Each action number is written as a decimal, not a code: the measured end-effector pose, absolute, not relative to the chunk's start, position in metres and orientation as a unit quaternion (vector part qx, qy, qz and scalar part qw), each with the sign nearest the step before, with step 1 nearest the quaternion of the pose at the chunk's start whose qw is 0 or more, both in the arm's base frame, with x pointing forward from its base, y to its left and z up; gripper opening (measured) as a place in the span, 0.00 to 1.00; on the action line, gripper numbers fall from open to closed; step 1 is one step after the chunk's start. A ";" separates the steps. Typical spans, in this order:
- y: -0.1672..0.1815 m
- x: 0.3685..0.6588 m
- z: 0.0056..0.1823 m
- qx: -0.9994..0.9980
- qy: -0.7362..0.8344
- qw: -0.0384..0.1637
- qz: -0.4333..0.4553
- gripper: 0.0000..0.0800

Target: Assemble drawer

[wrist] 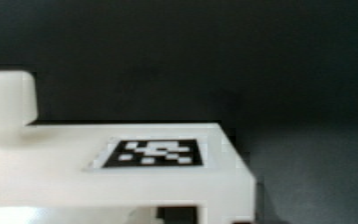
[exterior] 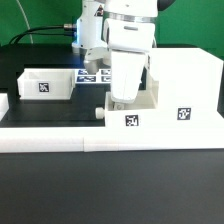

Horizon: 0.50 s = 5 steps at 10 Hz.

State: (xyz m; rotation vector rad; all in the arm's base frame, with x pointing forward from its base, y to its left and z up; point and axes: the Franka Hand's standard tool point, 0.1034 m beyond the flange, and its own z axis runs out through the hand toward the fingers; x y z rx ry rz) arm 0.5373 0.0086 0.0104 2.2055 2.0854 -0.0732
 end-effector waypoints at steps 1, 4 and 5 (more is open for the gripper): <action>0.008 0.538 0.011 0.723 0.688 0.054 -0.025 0.06; 0.006 0.537 0.010 0.725 0.686 0.054 -0.025 0.06; 0.006 0.537 0.010 0.722 0.690 0.054 -0.025 0.06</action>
Offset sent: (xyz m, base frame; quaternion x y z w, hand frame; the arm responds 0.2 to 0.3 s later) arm 0.0000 0.0000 0.0000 0.0000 0.0000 0.0000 1.0000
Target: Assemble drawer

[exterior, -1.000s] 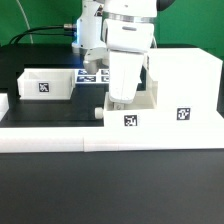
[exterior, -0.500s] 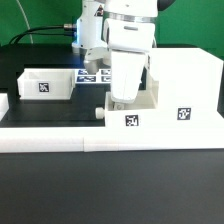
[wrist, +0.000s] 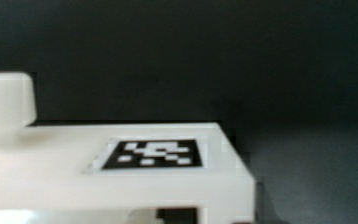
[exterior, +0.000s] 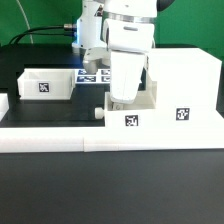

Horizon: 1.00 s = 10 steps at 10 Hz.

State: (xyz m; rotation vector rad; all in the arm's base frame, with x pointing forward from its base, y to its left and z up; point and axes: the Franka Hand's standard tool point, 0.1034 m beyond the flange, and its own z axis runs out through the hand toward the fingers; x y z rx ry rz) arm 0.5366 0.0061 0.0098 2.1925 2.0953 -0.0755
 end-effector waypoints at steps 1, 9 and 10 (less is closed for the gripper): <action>0.006 0.538 0.009 0.705 0.707 0.057 -0.019 0.06; 0.006 0.539 0.010 0.697 0.714 0.066 -0.016 0.06; 0.008 0.539 0.010 0.707 0.704 0.067 -0.011 0.06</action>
Offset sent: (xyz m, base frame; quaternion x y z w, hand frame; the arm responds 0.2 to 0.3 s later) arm 0.0089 0.0172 -0.0021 -0.0468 -0.0278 -0.1223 0.9910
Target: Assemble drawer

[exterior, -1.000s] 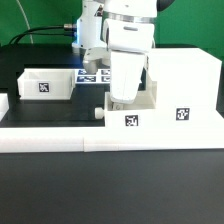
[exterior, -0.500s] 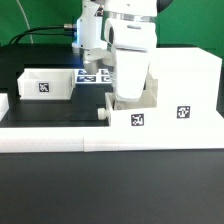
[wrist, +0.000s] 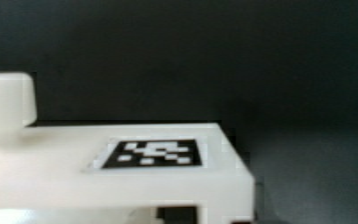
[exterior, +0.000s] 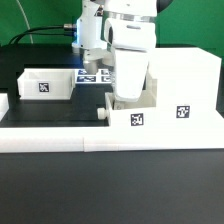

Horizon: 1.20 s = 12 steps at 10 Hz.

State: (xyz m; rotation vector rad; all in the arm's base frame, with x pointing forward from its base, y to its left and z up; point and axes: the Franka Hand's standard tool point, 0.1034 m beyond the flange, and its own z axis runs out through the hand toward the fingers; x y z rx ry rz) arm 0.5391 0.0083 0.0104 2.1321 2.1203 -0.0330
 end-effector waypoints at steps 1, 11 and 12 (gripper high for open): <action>0.009 0.539 0.011 0.719 0.692 0.068 -0.009 0.06; 0.009 0.542 0.030 0.730 0.680 0.070 -0.016 0.67; 0.007 0.544 0.039 0.731 0.679 0.071 -0.019 0.79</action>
Offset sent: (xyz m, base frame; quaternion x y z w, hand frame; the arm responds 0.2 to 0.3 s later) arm 0.0014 0.0154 -0.0030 -0.0061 0.0086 0.0537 0.9985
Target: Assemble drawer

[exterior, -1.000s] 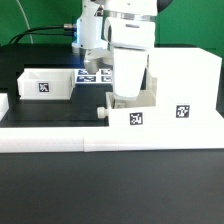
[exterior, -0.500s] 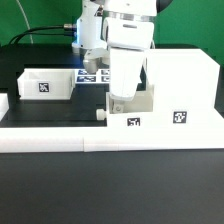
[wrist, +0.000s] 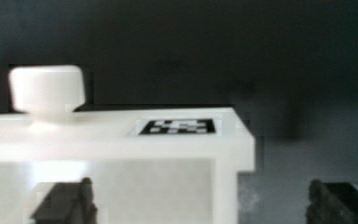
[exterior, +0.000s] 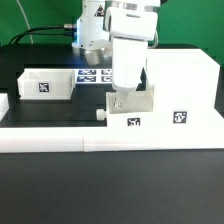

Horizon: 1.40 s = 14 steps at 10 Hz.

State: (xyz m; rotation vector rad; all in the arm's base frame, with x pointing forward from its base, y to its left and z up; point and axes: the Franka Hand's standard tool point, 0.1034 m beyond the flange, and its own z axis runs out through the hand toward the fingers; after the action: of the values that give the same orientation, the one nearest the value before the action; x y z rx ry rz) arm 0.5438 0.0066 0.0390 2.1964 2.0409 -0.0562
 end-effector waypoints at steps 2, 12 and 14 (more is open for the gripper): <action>-0.007 0.547 0.053 0.724 0.685 0.076 -0.022 0.81; -0.072 0.547 0.045 0.678 0.734 0.026 0.002 0.81; -0.081 0.542 0.036 0.665 0.746 -0.001 0.023 0.81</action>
Offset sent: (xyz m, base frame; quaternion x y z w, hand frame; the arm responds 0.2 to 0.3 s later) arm -0.0005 -0.0434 0.0125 0.0154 -0.0128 -0.0696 0.9974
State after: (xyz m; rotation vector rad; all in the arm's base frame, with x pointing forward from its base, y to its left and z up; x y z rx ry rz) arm 0.5421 -0.0813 0.0356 2.0909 2.3464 0.0709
